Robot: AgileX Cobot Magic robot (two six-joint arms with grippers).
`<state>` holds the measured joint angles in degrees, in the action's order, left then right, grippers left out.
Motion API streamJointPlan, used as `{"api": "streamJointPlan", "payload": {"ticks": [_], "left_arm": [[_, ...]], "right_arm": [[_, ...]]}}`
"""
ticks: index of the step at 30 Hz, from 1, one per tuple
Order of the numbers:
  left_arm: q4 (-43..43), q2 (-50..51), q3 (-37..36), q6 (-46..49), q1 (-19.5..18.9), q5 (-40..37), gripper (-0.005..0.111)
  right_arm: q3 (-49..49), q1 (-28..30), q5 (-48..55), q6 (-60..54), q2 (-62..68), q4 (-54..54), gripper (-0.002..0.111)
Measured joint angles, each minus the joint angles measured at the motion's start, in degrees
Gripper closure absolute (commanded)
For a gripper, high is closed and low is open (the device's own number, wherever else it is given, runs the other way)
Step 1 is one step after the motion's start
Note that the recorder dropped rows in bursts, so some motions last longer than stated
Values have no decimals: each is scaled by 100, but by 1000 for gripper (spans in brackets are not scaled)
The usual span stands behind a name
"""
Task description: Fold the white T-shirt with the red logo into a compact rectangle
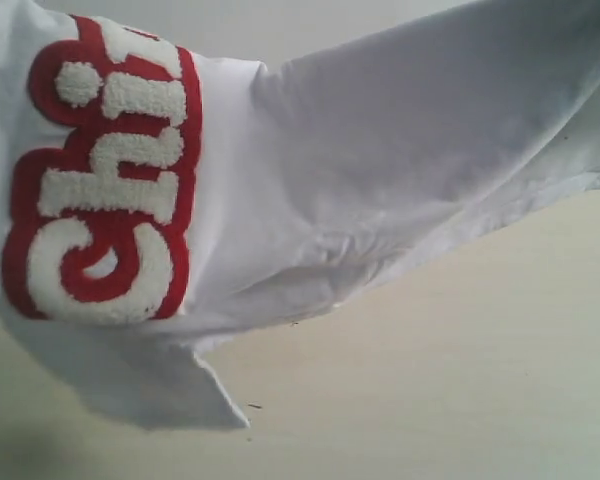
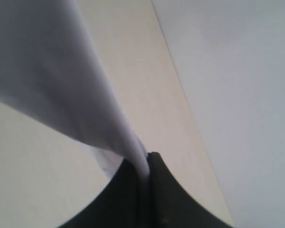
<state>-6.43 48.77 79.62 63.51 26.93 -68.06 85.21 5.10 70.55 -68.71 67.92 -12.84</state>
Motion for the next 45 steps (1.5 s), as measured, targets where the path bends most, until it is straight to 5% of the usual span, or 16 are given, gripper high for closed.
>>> {"api": "streamJointPlan", "payload": {"ticks": [8,14,16,19,23,28,32,38,45], "left_arm": [[1120,-609,-194,-1392,1148,-276,107],[2073,358,-1185,-1737,1263,-276,107],[2199,1022,-1589,-1737,1000,21,107],[1825,2273,-1787,-1737,-63,1593,107],[1492,3549,-1798,-1550,-1090,2746,107],[1371,4930,-1805,-1336,-1937,4375,107],[1181,5485,-1805,-1311,-2145,5492,107],[1181,6277,-1805,-1313,-2168,6425,107],[1191,6725,-1805,-1787,-2192,7590,107]], "right_arm": [[0,0,11,296,-183,-215,108],[-420,0,2,366,620,150,108],[-516,0,12,353,1082,331,108],[-529,0,-8,353,1937,408,108],[-539,0,-124,426,2834,623,108],[-541,0,-1700,730,3845,1025,108],[-541,-10,-3215,1373,4335,1230,108],[-541,-10,-3934,1653,5003,1407,105],[-541,-10,-4554,1972,5189,1960,58]]}}
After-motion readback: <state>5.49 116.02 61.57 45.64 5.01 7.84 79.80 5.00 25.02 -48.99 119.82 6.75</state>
